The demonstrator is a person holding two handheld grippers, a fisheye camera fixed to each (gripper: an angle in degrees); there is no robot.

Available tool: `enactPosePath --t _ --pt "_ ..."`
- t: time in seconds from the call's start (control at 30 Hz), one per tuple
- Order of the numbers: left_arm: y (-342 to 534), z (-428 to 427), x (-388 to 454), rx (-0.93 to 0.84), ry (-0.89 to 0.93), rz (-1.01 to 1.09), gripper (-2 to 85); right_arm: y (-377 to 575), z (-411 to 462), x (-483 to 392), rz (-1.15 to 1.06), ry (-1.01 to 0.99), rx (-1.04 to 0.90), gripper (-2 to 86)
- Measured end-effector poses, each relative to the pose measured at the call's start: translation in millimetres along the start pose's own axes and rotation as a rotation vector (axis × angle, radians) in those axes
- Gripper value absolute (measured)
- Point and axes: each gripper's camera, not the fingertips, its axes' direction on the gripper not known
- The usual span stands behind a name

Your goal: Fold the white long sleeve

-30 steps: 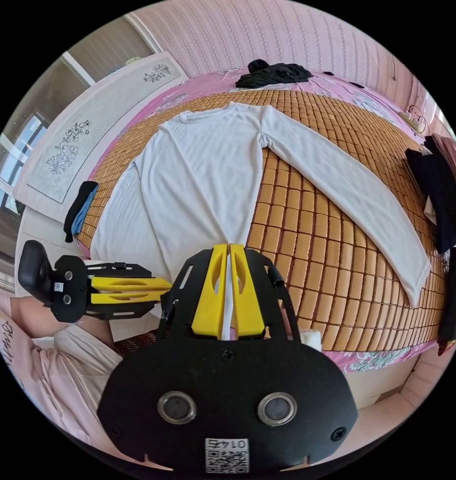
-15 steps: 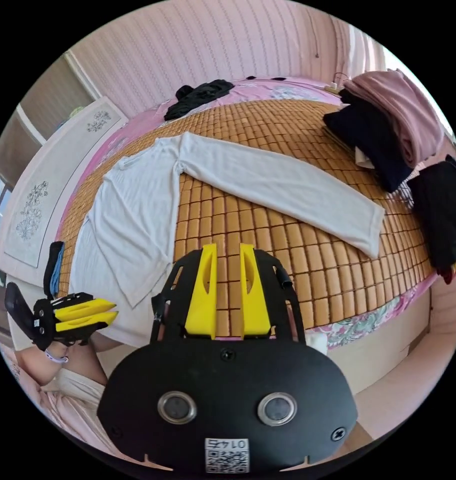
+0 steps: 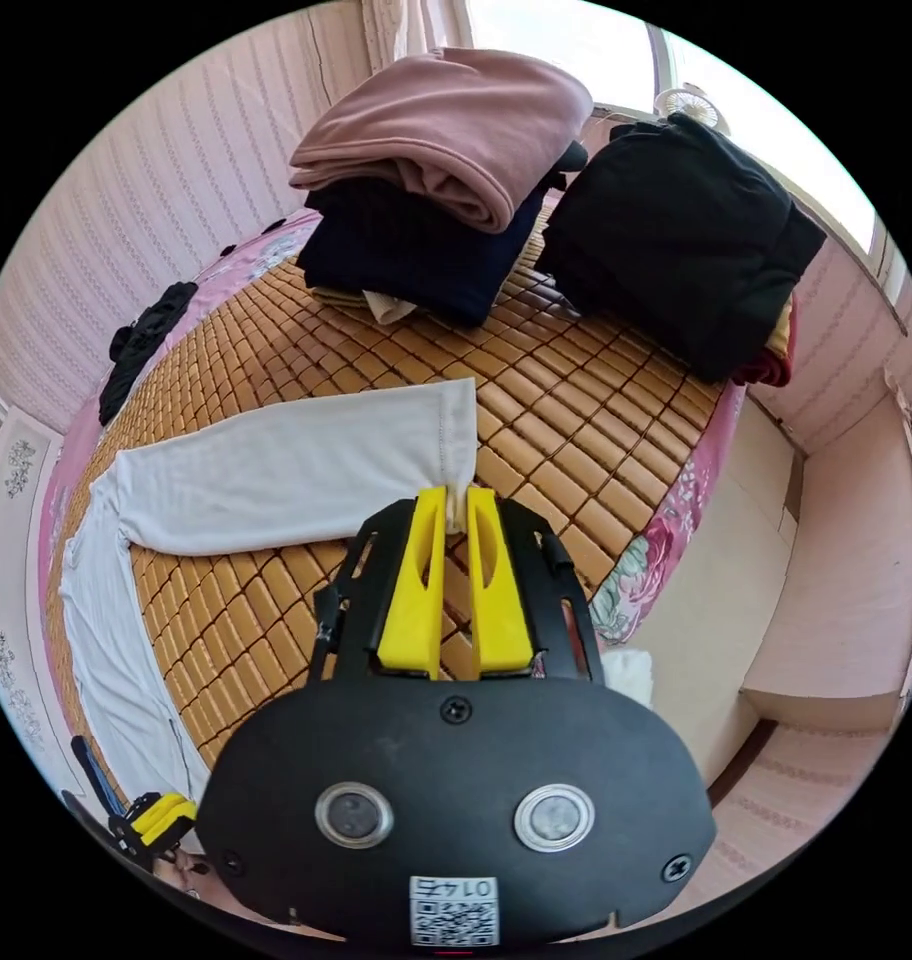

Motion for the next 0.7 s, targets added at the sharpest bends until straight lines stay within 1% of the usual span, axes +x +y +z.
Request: enactPosePath --t 0.17,0.23,0.27,0.33,0.37,0.43,0.47,0.53,0.57,0.6,0.63,0.67,0.7 --pt "2 -15 -15 0.001 0.010 -0.007 -0.8 5 -16 14 -0.006 -0.154 -0.056 1.4" --pt "3 -21 -20 0.003 0.012 -0.009 -0.7 5 -40 10 -0.043 -0.295 0.026 1.2" --pt "4 -25 -23 0.005 0.016 -0.015 -0.7 4 -49 8 -0.049 -0.331 0.052 1.1" --pt "5 -31 -29 0.017 0.025 -0.031 -0.5 -3 -82 -6 -0.082 -0.514 0.134 1.1" --pt "7 -36 -33 0.029 0.029 -0.047 -0.3 -5 -91 -12 -0.103 -0.569 0.151 1.1" --pt "10 -46 -40 0.056 0.040 -0.069 0.0 -10 -131 -44 -0.245 -0.797 0.219 1.1" --pt "12 -55 -44 0.076 0.056 -0.083 0.1 -9 -142 -54 -0.294 -0.846 0.231 1.1" --pt "18 -74 -53 0.108 0.070 -0.114 0.2 1 -187 -97 -0.485 -1.032 0.260 1.4" --pt "23 -91 -60 0.138 0.081 -0.138 0.3 7 -199 -108 -0.532 -1.088 0.268 1.5" --pt "27 -100 -65 0.159 0.084 -0.153 0.3 22 -221 -129 -0.643 -1.200 0.272 1.8" --pt "38 -122 -75 0.206 0.082 -0.184 0.4 43 -241 -152 -0.776 -1.297 0.256 2.1" --pt "51 -144 -87 0.245 0.072 -0.215 0.6 56 -248 -163 -0.852 -1.335 0.239 2.5" --pt "59 -155 -93 0.257 0.064 -0.237 0.7 83 -256 -185 -0.992 -1.380 0.165 3.1"
